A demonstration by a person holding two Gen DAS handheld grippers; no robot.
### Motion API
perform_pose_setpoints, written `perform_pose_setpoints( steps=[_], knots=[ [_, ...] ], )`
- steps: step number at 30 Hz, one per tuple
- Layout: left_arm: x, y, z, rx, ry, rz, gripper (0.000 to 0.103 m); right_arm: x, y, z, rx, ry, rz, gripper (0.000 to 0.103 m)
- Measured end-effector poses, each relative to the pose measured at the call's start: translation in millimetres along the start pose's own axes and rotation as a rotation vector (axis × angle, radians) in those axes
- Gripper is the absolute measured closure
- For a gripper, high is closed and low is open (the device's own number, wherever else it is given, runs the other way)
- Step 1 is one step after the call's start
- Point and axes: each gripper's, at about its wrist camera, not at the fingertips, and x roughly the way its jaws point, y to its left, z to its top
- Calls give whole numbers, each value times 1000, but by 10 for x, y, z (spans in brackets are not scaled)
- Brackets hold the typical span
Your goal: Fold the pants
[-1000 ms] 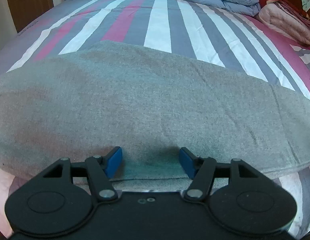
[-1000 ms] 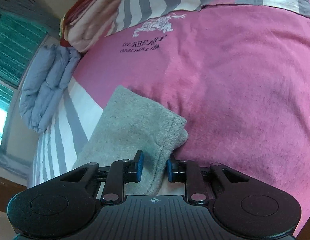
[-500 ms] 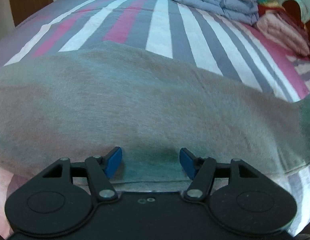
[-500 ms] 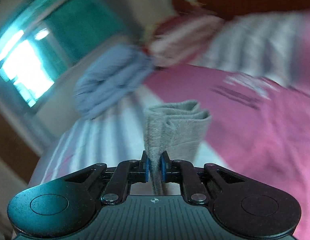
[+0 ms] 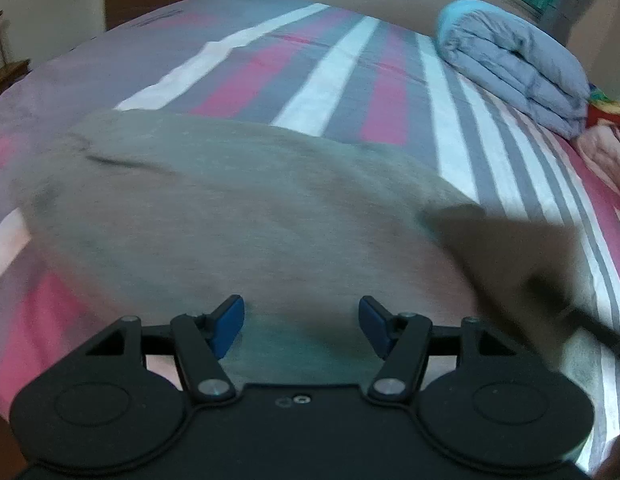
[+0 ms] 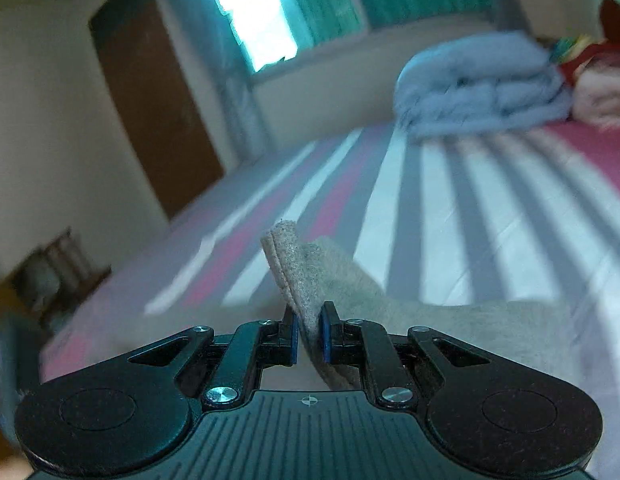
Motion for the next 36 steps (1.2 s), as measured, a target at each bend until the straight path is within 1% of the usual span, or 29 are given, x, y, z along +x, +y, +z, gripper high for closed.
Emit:
perform_pose_setpoints(
  steps=[3,4,5,6,7,8,10,11,12,13,14,15,16,17,20,21,23,25,26,28,30,31,33,35,36],
  knots=[
    [-31,122,-3,-21,2,10,48,390,90,-315,2,150,-21,91],
    [-40,132,-1,-22,1,11,48,461,123,-393,-20,194,-41,85],
    [-45,132,6,-22,0,11,48,506,156,-448,-38,224,-53,72],
    [-42,134,17,-23,-1,12,48,508,155,-452,-38,233,-31,63],
    [-41,128,39,-26,-2,12,48,493,166,-448,-21,226,4,49],
    [-45,127,44,-30,-1,9,48,442,158,-413,2,218,39,45],
    [-65,105,32,-32,5,-7,47,320,108,-286,49,197,111,45],
    [-66,85,35,-28,10,-16,47,245,42,-220,78,164,132,45],
    [-75,51,26,-22,14,-28,47,189,-11,-147,86,137,114,45],
    [-78,4,24,-15,18,-42,47,145,-104,-75,75,109,58,45],
    [-70,-48,30,-8,25,-52,47,124,-224,-14,47,81,-29,45],
    [-60,-94,30,-4,33,-65,47,113,-313,5,12,69,-108,45],
    [-39,-162,36,4,44,-91,47,124,-411,20,-14,72,-169,45],
    [-19,-221,38,12,56,-111,47,125,-539,20,-14,79,-203,45],
    [107,-384,40,13,108,-142,47,20,-904,-10,82,68,-239,45],
    [149,-412,32,7,125,-145,48,-3,-996,-34,101,63,-246,45],
    [234,-444,4,-17,162,-160,55,-42,-1112,-78,127,61,-251,45],
    [320,-443,-32,-59,202,-187,69,-68,-1217,-100,166,63,-251,45],
    [333,-440,-47,-76,211,-193,69,-48,-1268,-117,189,66,-242,45],
    [368,-432,-52,-99,221,-191,69,-257,-1229,-201,230,69,-228,45],
    [322,-397,-57,-141,236,-177,64,-270,-1260,-205,252,66,-217,45],
    [303,-373,-53,-165,244,-184,60,-351,-1225,-240,249,62,-210,45],
    [300,-371,-43,-182,252,-214,60,-361,-1243,-223,246,59,-204,45],
    [252,-349,-27,-222,222,-231,62,-406,-1255,-265,256,59,-198,45],
    [209,-347,-8,-229,198,-227,62,-399,-1272,-264,264,59,-195,45]
  ],
)
